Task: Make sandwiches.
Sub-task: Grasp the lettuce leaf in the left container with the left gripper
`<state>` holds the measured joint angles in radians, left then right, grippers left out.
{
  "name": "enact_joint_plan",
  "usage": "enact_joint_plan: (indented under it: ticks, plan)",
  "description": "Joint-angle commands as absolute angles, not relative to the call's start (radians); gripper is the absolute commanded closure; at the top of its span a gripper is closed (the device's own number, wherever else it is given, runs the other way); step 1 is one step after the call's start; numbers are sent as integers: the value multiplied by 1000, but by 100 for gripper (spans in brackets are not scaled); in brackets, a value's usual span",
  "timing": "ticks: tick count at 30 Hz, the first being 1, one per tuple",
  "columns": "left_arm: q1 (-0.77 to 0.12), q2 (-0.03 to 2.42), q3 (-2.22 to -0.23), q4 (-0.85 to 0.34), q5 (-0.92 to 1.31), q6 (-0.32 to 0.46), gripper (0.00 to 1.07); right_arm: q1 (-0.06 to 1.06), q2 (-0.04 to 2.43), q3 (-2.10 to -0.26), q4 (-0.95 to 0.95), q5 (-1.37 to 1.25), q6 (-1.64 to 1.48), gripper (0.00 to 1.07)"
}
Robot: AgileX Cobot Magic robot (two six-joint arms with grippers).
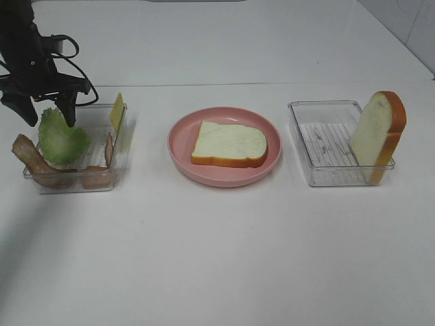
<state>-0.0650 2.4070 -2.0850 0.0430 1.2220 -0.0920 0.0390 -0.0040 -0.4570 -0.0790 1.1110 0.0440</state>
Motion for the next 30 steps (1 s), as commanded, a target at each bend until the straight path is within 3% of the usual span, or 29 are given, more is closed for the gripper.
enact_joint_plan:
  ticks: [1, 7, 11, 22, 30]
  plan:
    - [-72, 2408, -2087, 29, 1313, -92, 46, 37, -25, -454, -77, 1104, 49, 27]
    - [-72, 2408, -2087, 17, 1313, -92, 50, 37, -25, -454, -77, 1104, 49, 27]
    - [-72, 2408, -2087, 16, 1313, -92, 64, 37, -25, -454, -77, 1104, 49, 27]
    - [-72, 2408, -2087, 0, 1313, -99, 64, 37, -25, -454, -77, 1104, 49, 27]
    - [-72, 2408, -2087, 15, 1313, -145, 64, 37, -25, -454, -77, 1104, 49, 27]
